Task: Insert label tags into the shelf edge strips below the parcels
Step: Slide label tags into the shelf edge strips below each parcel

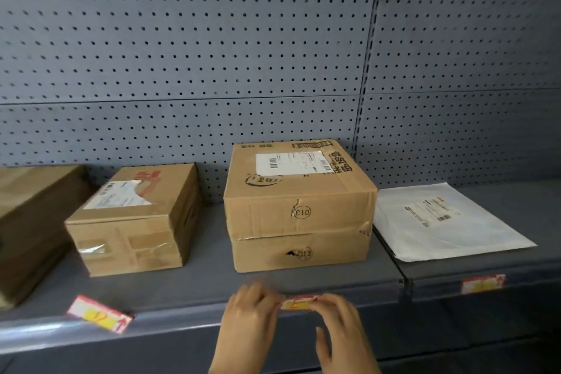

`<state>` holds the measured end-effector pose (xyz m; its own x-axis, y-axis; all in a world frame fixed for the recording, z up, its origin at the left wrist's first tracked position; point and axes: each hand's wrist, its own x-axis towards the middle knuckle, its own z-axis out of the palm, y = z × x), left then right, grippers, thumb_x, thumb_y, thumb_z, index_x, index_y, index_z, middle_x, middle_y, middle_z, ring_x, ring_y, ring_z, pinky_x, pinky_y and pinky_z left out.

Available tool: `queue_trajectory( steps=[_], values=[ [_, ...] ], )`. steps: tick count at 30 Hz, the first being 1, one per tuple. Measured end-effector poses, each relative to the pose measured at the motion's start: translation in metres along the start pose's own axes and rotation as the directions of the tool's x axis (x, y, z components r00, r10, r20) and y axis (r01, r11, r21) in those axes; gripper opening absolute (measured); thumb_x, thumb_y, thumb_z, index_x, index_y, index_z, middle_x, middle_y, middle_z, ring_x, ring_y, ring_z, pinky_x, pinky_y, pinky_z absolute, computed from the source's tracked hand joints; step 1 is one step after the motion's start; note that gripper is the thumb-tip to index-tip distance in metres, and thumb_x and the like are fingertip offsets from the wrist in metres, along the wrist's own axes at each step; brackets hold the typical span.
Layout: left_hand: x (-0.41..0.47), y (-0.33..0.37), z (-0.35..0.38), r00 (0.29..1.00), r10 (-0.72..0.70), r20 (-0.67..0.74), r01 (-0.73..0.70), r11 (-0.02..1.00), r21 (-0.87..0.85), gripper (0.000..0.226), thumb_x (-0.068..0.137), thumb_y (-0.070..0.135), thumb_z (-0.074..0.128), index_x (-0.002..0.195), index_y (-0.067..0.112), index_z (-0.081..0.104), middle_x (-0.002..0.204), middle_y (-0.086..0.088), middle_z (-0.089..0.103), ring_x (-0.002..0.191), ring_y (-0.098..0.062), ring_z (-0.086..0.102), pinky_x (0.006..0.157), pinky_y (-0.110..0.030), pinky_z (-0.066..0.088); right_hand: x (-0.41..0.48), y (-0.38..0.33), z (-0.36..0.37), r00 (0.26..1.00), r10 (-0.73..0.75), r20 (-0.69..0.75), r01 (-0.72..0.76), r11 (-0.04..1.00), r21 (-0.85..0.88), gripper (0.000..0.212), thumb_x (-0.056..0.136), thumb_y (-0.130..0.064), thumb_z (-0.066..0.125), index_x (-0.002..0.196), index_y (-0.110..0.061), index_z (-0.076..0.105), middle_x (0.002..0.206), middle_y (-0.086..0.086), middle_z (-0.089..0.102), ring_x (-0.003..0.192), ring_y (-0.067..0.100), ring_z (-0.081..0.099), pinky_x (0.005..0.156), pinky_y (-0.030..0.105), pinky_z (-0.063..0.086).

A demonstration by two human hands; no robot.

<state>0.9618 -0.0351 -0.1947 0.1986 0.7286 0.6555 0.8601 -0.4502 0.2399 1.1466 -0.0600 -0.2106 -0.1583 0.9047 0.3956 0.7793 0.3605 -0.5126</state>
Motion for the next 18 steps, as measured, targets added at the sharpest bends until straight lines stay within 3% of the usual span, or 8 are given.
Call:
queue_trajectory(
  steps=[3,8,12,18],
  values=[
    [-0.012,0.002,0.014,0.998,0.017,-0.054,-0.017,1.000,0.005,0.020,0.081,0.022,0.048,0.080,0.017,0.067,0.083,0.002,0.047,0.068,-0.018,0.040,0.049,-0.030,0.046,-0.002,-0.008,0.002,1.000,-0.003,-0.016,0.002,0.994,-0.105,0.066,0.053,-0.013,0.082,0.106,-0.039,0.051,0.117,-0.015,0.043,0.105,0.005,0.043,0.074,0.023,0.056],
    [-0.017,0.009,0.017,0.999,0.044,0.009,-0.044,0.999,-0.025,0.043,0.069,0.018,0.041,0.106,0.022,0.062,0.101,0.007,0.045,0.087,-0.018,0.047,0.057,-0.029,0.051,-0.003,-0.006,0.002,0.999,-0.040,0.000,0.039,0.968,-0.249,0.078,0.047,-0.018,0.085,0.115,-0.033,0.051,0.119,-0.011,0.043,0.106,0.006,0.042,0.075,0.022,0.055],
    [-0.021,0.013,0.015,1.000,0.015,0.005,-0.014,0.999,-0.033,0.044,0.066,0.013,0.037,0.097,0.019,0.067,0.101,0.003,0.044,0.086,-0.018,0.045,0.061,-0.029,0.051,-0.001,-0.001,0.003,0.997,-0.069,0.022,0.073,0.952,-0.296,0.078,0.042,-0.020,0.087,0.113,-0.030,0.056,0.118,-0.009,0.044,0.104,0.007,0.043,0.075,0.021,0.053],
    [-0.025,0.014,0.019,1.000,-0.006,0.023,0.006,1.000,0.016,0.054,0.066,0.011,0.031,0.101,0.014,0.072,0.109,0.001,0.044,0.090,-0.020,0.043,0.067,-0.034,0.055,0.004,0.006,0.001,0.991,-0.137,0.011,0.133,0.937,-0.323,0.079,0.040,-0.015,0.087,0.112,-0.028,0.058,0.117,-0.007,0.045,0.104,0.010,0.044,0.074,0.022,0.055]
  ],
)
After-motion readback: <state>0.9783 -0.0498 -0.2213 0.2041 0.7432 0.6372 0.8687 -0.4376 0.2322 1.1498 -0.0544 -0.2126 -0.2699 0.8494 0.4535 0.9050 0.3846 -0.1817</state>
